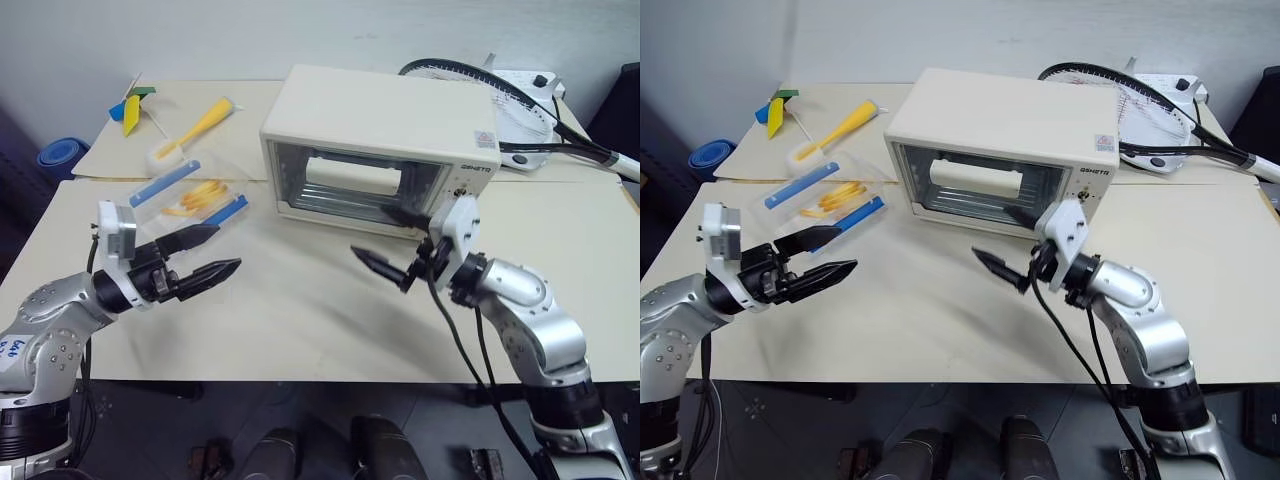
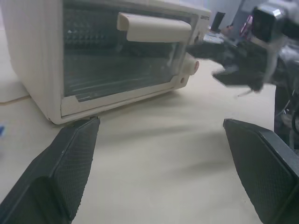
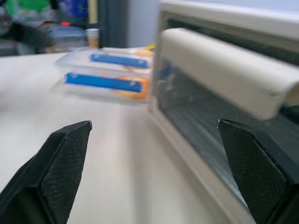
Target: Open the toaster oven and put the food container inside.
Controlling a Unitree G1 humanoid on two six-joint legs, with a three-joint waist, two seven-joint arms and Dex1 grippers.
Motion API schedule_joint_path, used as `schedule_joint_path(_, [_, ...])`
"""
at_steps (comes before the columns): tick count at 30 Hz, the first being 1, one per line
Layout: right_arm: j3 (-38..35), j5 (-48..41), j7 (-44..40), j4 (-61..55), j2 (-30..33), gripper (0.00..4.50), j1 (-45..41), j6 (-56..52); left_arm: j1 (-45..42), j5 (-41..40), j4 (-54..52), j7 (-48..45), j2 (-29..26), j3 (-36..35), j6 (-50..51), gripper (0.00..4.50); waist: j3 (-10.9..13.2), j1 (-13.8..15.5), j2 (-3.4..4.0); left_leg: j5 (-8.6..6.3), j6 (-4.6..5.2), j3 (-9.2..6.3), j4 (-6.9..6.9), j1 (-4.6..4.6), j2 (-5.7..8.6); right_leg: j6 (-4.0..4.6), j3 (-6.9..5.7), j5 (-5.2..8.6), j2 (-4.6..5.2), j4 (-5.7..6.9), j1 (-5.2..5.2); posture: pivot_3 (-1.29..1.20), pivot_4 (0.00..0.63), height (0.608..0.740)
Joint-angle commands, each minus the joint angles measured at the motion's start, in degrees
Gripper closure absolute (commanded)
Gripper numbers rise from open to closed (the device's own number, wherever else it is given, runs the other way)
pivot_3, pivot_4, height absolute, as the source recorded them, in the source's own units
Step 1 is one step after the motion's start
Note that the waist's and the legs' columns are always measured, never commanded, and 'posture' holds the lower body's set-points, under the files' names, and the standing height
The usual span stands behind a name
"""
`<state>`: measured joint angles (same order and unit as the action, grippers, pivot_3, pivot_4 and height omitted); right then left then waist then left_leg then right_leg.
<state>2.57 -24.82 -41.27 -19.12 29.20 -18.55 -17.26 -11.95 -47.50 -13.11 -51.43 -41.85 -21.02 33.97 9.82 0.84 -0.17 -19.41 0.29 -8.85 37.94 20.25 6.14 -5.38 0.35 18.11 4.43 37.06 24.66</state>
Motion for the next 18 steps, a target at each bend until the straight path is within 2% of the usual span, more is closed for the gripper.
schedule_joint_path(1, [1.2, 2.1, -2.9, -4.2, 1.3, 0.03, 2.8, 4.5, -2.4, -1.3, 0.2, -0.9, -2.0, -1.6, 0.6, 0.0, 0.0, 0.0, 0.0, 0.0, 0.0, 0.0, 0.01, 0.0, 0.0, -0.01, 0.0, 0.0, 0.0, 0.0, -0.01, 0.0, 0.15, 0.74])
schedule_joint_path(6, [-1.1, 0.4, 2.2, -6.3, -1.2, 0.03, 5.5, 0.3, -4.4, 0.1, 2.3, -2.8, -2.7, 0.0, 0.4, 0.0, 0.0, -0.2, 0.0, 0.0, 0.0, 0.02, 0.03, -0.02, 0.0, -0.03, 0.02, -0.02, 0.0, 0.01, -0.02, 0.0, 0.15, 0.74])
schedule_joint_path(10, [-4.6, -2.1, 7.8, -6.1, -3.2, 0.03, 3.1, -5.7, -5.6, 1.4, 3.5, -3.5, -2.0, 0.8, -1.5, 0.0, 0.0, -0.4, 0.0, 0.01, -0.02, 0.01, 0.02, -0.03, 0.0, -0.03, 0.02, -0.02, -0.01, 0.02, -0.02, 0.0, 0.15, 0.74])
schedule_joint_path(18, [-5.4, 0.4, 7.3, 2.7, -3.5, 0.03, -4.3, -3.0, -7.1, 2.0, 4.0, -3.3, -0.6, 2.3, -2.4, 0.0, 0.0, -0.9, 0.0, 0.0, -0.02, 0.01, -0.02, -0.03, 0.01, -0.03, 0.02, -0.02, 0.0, 0.0, -0.01, 0.0, 0.15, 0.74])
